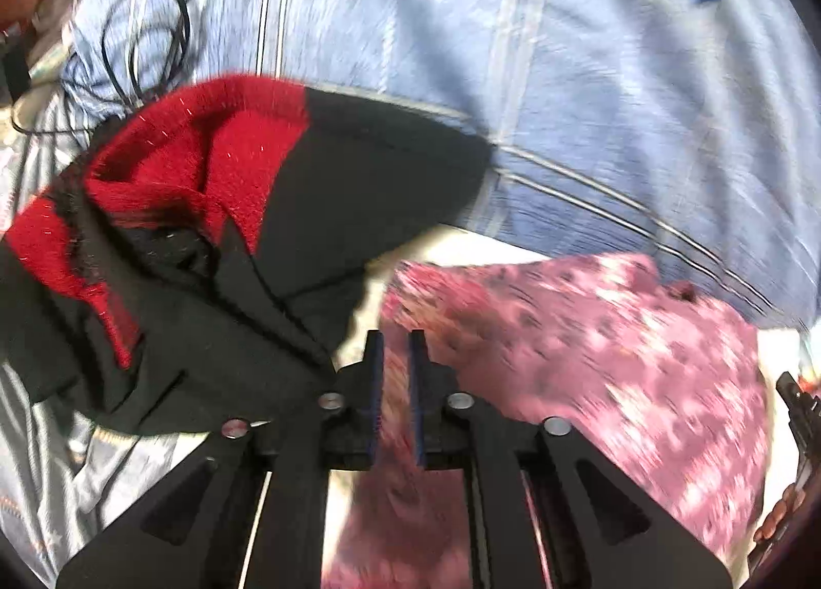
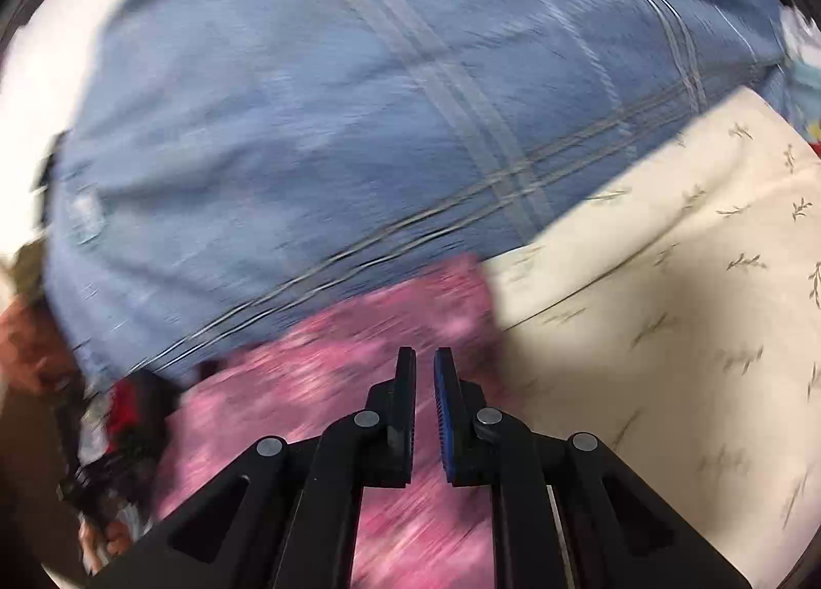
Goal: Fold small clothes
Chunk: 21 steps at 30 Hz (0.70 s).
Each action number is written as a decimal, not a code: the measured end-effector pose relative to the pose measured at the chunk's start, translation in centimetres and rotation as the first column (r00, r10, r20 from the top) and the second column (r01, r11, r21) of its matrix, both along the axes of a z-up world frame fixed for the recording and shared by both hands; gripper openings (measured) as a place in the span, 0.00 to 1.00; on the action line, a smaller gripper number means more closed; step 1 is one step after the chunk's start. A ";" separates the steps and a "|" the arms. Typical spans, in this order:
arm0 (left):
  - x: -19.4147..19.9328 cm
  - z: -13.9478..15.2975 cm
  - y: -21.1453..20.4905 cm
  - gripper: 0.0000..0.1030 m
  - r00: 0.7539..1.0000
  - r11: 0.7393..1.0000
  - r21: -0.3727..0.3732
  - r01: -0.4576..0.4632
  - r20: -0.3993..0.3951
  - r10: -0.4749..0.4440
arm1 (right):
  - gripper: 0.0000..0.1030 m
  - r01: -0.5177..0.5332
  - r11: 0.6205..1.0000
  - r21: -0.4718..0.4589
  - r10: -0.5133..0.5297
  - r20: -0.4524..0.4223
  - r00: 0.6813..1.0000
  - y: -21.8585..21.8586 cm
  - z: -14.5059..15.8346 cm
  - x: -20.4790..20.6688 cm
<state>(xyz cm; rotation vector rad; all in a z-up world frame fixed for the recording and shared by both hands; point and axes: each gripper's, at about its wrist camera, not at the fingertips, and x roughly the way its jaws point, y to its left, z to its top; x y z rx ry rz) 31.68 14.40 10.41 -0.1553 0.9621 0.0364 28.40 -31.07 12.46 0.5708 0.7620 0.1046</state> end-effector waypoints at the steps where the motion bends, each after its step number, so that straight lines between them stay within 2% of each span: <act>1: -1.0 0.3 -0.1 0.18 1.000 1.000 -0.003 0.015 0.009 -0.015 | 0.12 -0.036 0.999 0.000 0.036 0.011 0.999 1.1 0.5 -1.2; 2: -2.2 0.7 -0.4 0.26 0.999 1.000 0.003 0.029 0.022 -0.029 | 0.14 -0.068 0.998 -0.009 0.069 0.020 0.997 2.2 0.8 -2.5; 4: -3.9 0.9 -1.0 0.30 0.998 0.998 0.026 0.050 0.039 -0.051 | 0.19 -0.109 0.993 -0.042 0.110 0.025 0.994 4.1 1.0 -4.3; 8: -6.2 0.5 -3.0 0.30 0.995 0.994 0.071 0.089 0.037 -0.092 | 0.25 -0.128 0.985 -0.119 0.132 0.022 0.991 5.6 0.1 -7.3; 10: -6.0 -0.1 -3.4 0.30 0.995 0.994 0.064 0.092 0.016 -0.094 | 0.27 -0.123 0.986 -0.112 0.122 -0.016 0.992 5.3 -1.4 -7.8; 12: -6.1 -1.3 -4.3 0.38 0.994 0.993 0.057 0.107 -0.024 -0.106 | 0.27 -0.102 0.989 -0.105 0.095 -0.067 0.993 5.4 -3.5 -8.0; 13: -5.8 -2.3 -4.9 0.51 0.991 0.988 0.093 0.120 -0.065 -0.114 | 0.26 -0.107 0.990 -0.090 0.102 -0.058 0.993 5.4 -4.3 -8.2; 14: -5.5 -3.5 -5.8 0.56 0.987 0.980 0.144 0.134 -0.107 -0.119 | 0.26 -0.096 0.991 -0.095 0.094 -0.023 0.995 5.4 -4.3 -8.5; 16: -5.7 -4.3 -6.1 0.58 0.986 0.976 0.160 0.146 -0.107 -0.130 | 0.27 -0.098 0.985 -0.140 0.093 -0.036 0.995 5.9 -4.0 -8.3; 18: -5.7 -3.8 -5.4 0.58 0.984 0.982 0.121 0.145 -0.119 -0.131 | 0.28 -0.098 0.978 -0.182 0.087 -0.065 0.994 6.6 -3.6 -8.0; 21: -5.7 -2.4 -2.5 0.58 0.983 0.994 -0.007 0.106 -0.147 -0.106 | 0.34 -0.089 0.977 -0.193 0.073 -0.091 0.993 7.1 -2.9 -8.3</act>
